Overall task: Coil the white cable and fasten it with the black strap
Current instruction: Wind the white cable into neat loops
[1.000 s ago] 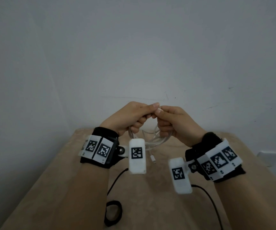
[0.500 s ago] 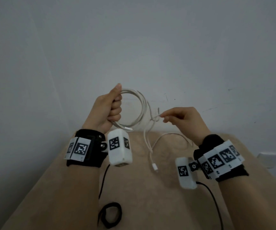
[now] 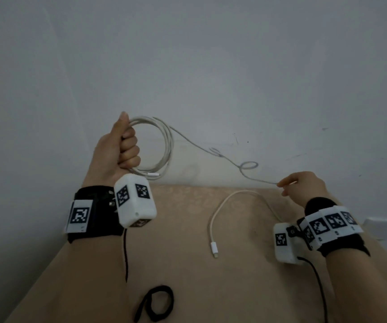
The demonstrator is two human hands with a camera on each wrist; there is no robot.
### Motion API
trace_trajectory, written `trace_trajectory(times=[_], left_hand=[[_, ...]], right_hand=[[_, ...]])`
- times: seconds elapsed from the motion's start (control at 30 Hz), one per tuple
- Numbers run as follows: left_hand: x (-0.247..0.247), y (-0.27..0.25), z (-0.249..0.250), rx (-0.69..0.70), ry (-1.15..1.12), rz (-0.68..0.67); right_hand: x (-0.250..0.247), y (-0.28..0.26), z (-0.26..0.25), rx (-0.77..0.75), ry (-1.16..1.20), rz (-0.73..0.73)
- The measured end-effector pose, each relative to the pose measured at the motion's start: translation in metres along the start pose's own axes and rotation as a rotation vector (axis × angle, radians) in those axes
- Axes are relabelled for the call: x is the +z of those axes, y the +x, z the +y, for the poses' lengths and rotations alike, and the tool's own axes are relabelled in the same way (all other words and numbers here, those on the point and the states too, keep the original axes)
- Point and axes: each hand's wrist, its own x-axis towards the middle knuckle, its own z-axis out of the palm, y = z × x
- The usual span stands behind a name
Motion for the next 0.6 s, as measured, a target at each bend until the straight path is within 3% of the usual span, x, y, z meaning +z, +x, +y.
trace_trajectory(times=[0.1,0.17,0.23,0.37,0.43,0.47,0.53,0.6], left_hand=[[0.008,0.001,-0.006,-0.022,0.028,-0.04],[0.017,0.003,-0.013,-0.041,0.063,-0.061],[0.024,0.003,-0.019,-0.05,0.105,-0.078],[0.033,0.003,-0.024,-0.055,0.148,-0.114],[0.037,0.003,-0.025,-0.052,0.15,-0.129],[0.039,0.002,-0.026,-0.051,0.153,-0.133],[0.041,0.002,-0.026,-0.049,0.157,-0.139],[0.04,0.001,-0.026,-0.051,0.164,-0.14]], right_hand=[[0.002,-0.005,-0.007,-0.033,-0.068,-0.131],[0.006,-0.008,-0.016,-0.108,-0.065,-0.14],[0.011,-0.012,-0.026,-0.224,-0.012,-0.044],[0.015,-0.036,-0.058,-0.473,0.358,0.267],[0.02,-0.049,-0.075,-0.586,0.48,0.194],[0.024,-0.054,-0.08,-0.614,0.424,0.109],[0.034,-0.056,-0.081,-0.593,0.069,-0.049],[0.042,-0.054,-0.075,-0.515,-0.148,-0.094]])
